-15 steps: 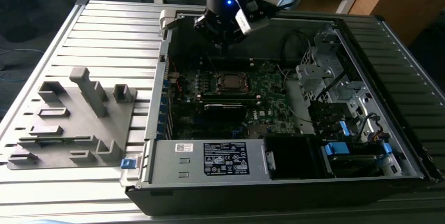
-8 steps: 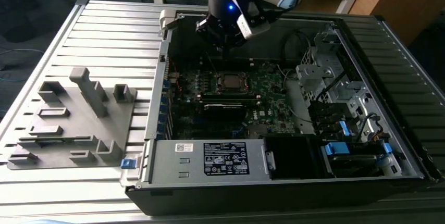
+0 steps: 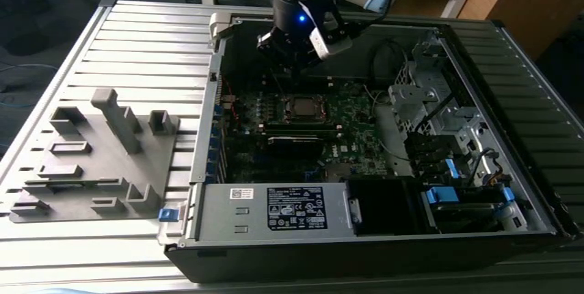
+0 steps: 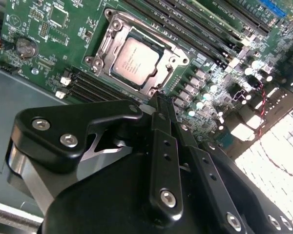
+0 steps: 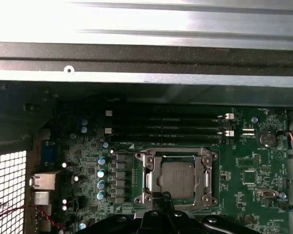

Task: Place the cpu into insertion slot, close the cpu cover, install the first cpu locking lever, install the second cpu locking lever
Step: 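Close the cpu cover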

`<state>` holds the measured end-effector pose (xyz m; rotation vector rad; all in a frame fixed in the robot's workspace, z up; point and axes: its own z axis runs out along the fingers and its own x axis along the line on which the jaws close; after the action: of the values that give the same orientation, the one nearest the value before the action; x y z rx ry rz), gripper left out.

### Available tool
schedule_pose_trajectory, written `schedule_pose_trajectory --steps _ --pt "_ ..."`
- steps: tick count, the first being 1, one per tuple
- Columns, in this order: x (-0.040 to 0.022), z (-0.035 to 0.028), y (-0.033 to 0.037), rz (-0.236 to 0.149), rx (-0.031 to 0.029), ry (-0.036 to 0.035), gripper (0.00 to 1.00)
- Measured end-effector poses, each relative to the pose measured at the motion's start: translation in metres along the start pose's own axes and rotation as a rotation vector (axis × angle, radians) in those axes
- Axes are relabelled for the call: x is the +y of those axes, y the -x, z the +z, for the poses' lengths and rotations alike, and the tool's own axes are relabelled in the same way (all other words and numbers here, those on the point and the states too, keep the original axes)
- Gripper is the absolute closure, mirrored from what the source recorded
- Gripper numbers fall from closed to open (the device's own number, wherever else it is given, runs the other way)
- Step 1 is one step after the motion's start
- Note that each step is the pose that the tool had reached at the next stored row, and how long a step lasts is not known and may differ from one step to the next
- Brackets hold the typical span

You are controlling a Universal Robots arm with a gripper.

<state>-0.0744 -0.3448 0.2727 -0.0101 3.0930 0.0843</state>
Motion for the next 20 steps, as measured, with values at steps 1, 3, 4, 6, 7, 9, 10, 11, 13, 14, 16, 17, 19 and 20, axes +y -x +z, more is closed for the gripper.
schedule_pose_trajectory --steps 1,3,4,6,7,9,10,11,13,14,16,17,19,20 --pt "0.0 0.0 0.0 0.0 0.0001 0.0 0.89" --pt "0.0 0.0 0.0 0.0 0.0001 -0.0001 0.89" --pt "0.0 0.0 0.0 0.0 0.0001 -0.0001 0.89" --pt "0.0 0.0008 0.0 0.0 -0.0003 0.0005 0.89" --pt "-0.0001 0.0017 -0.0001 0.0 -0.0002 0.0004 0.89" --pt "-0.0001 0.0029 -0.0002 0.0 -0.0001 0.0001 0.89" --pt "-0.0002 0.0029 -0.0002 0.0 0.0 0.0 0.89" --pt "-0.0002 0.0029 -0.0002 0.0 0.0 -0.0001 0.89" --pt "-0.0002 0.0032 -0.0002 0.0 0.0 0.0 0.89" --pt "-0.0002 0.0035 -0.0002 0.0 0.0 0.0 0.89" --pt "-0.0002 0.0035 -0.0002 0.0 0.0 0.0 0.89" --pt "-0.0002 0.0037 -0.0002 0.0 -0.0001 0.0001 0.89" --pt "-0.0002 0.0045 -0.0002 0.0 -0.0002 0.0004 0.89" --pt "-0.0003 0.0049 -0.0002 0.0 -0.0001 0.0002 0.89"
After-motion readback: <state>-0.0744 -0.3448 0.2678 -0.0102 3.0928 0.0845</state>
